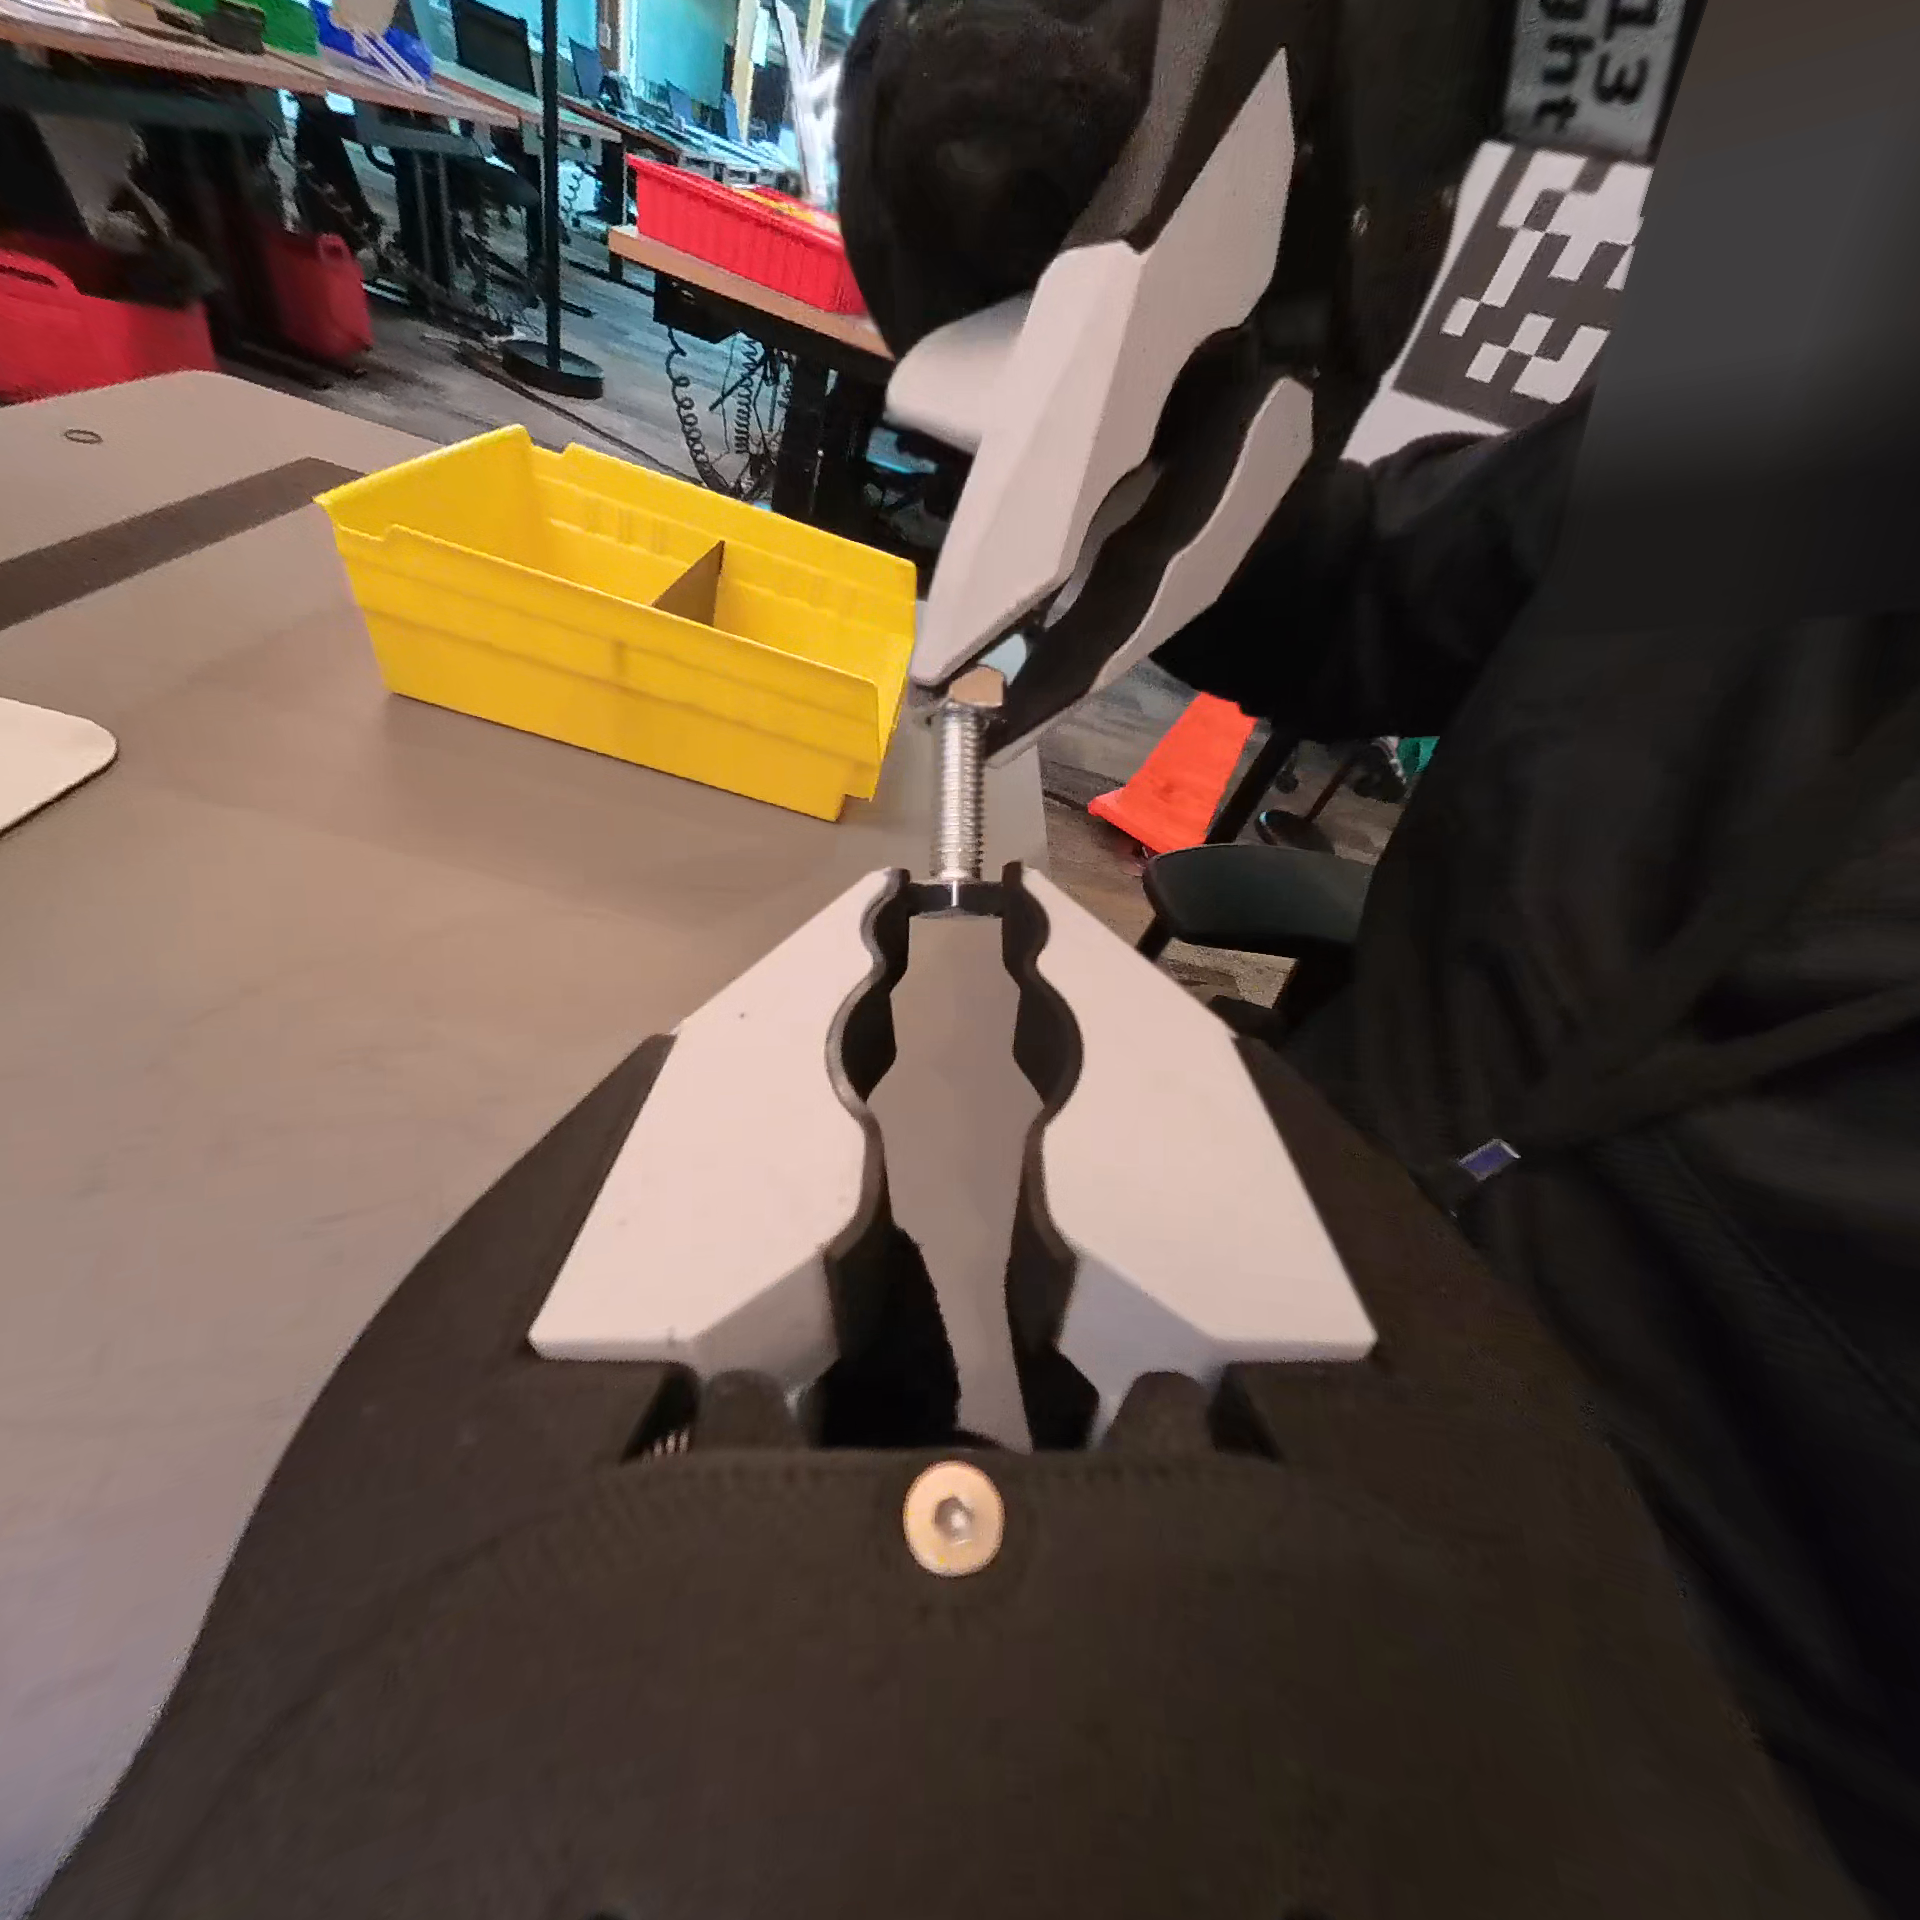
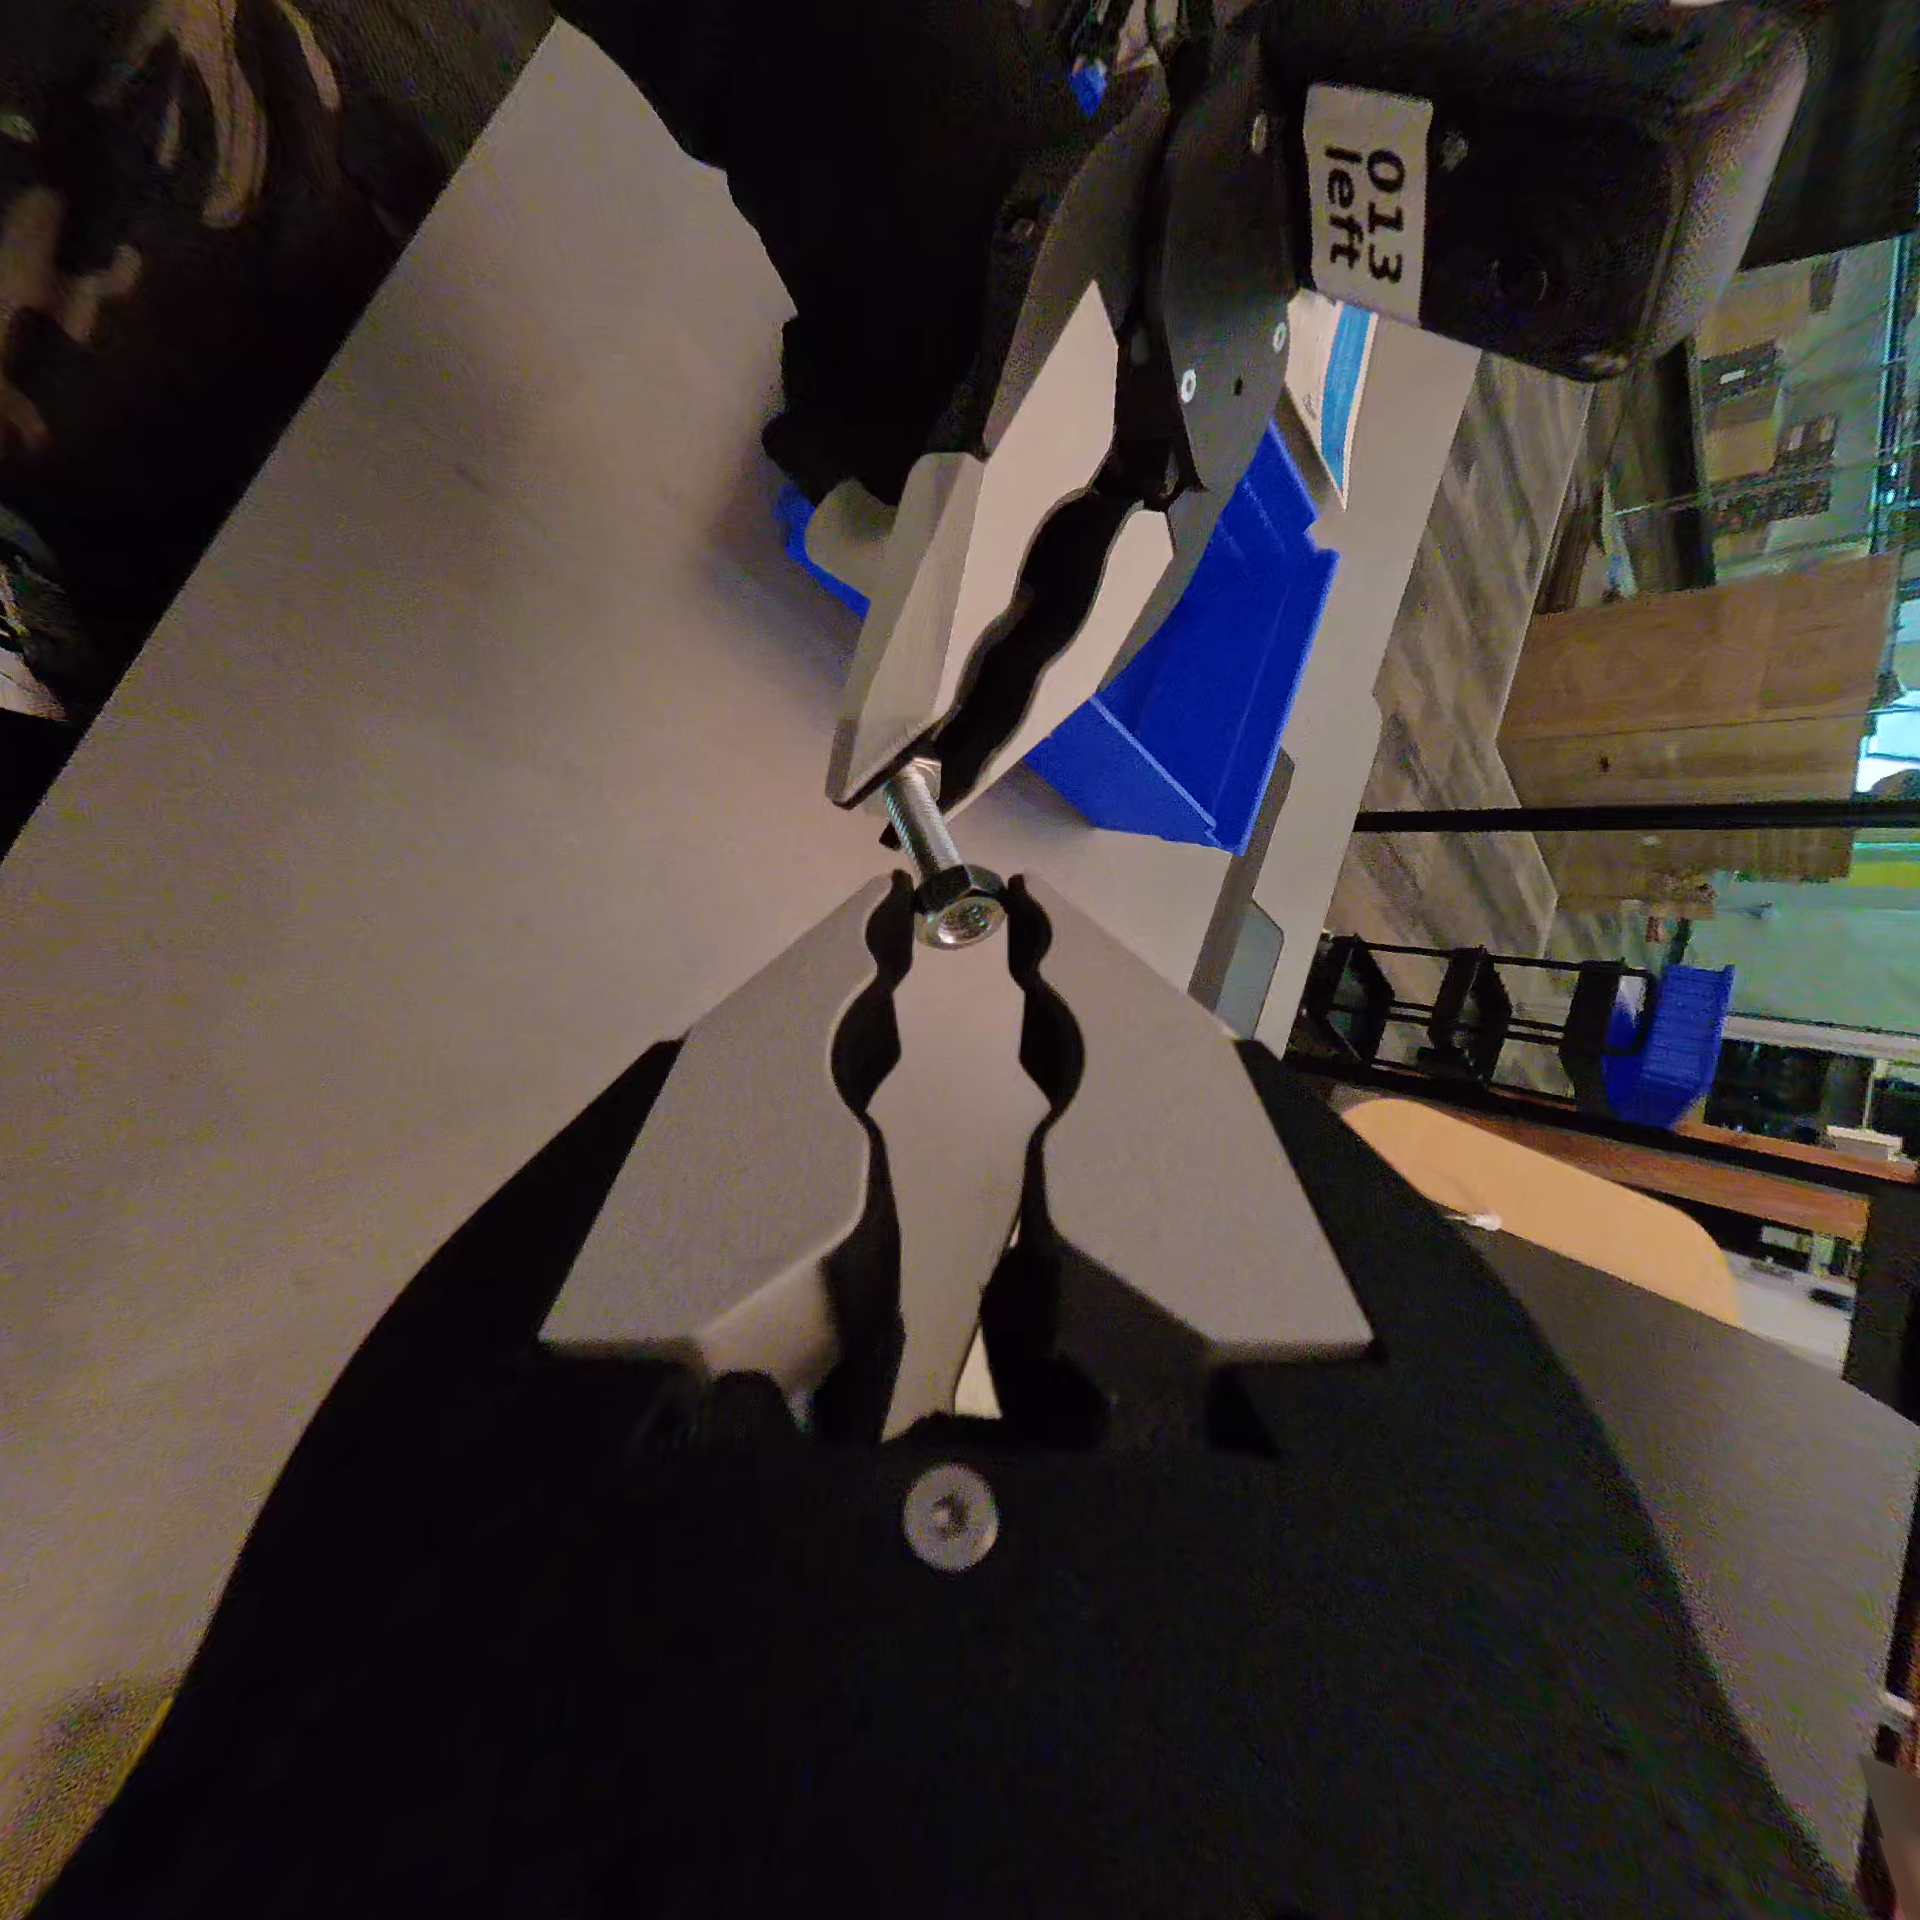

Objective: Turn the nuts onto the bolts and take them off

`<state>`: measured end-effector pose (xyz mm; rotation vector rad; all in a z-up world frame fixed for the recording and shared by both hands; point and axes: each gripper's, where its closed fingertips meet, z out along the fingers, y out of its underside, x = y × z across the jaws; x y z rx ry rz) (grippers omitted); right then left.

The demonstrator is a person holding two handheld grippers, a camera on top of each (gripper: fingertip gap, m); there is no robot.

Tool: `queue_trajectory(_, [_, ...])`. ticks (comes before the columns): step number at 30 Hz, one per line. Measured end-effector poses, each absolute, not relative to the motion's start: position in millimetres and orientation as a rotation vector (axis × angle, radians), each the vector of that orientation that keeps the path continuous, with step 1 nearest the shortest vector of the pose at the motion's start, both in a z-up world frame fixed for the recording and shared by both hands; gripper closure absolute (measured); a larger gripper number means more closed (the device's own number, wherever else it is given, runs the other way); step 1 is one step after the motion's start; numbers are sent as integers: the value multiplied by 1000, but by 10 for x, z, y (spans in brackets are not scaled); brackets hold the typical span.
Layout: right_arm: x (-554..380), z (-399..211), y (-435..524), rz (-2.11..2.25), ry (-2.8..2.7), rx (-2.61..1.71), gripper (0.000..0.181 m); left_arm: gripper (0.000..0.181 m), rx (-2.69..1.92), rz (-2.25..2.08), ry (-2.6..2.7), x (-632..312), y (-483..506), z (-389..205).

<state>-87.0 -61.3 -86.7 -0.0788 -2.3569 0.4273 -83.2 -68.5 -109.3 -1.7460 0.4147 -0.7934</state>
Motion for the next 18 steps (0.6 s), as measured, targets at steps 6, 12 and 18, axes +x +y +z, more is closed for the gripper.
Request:
queue_trajectory(6, [-890, -809, -611, 512, -2345, -139, 165, 165, -1698, -778, 419, -842, -688, -1028])
queue_trajectory(12, [-925, -795, -619, 404, -2281, -70, 165, 165, -1651, -877, 383, -858, -711, -997])
queue_trajectory(18, [-957, -764, -614, 162, -2160, 53, 165, 166, -1540, -1068, 322, -858, -731, -938])
